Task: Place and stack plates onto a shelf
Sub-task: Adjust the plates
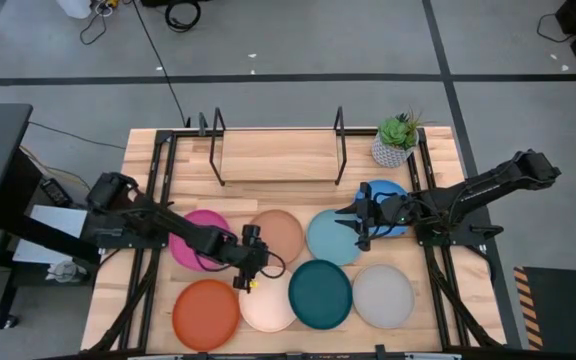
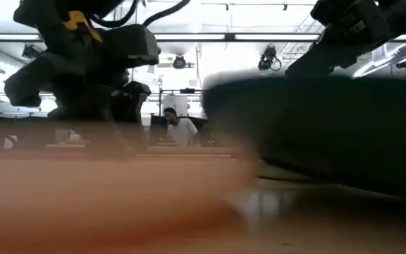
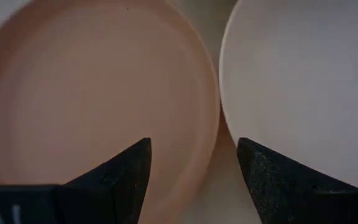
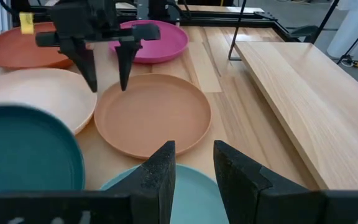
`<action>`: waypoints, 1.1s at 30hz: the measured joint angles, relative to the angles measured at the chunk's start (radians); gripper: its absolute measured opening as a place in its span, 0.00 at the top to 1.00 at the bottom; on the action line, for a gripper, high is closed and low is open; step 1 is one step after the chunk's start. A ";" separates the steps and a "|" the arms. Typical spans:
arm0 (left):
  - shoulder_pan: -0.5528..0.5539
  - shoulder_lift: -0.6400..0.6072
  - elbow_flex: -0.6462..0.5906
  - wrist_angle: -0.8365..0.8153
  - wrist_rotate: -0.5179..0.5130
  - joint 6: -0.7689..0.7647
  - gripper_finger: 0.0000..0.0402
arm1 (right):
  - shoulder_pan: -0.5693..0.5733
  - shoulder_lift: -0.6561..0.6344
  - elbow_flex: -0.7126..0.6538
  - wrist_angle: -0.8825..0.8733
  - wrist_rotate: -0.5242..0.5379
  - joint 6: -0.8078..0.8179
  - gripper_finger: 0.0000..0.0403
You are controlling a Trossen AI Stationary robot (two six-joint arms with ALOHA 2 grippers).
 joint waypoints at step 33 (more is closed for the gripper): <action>-0.042 0.012 0.220 -0.354 0.115 -0.071 0.45 | 0.000 0.000 0.000 0.022 -0.003 -0.020 0.71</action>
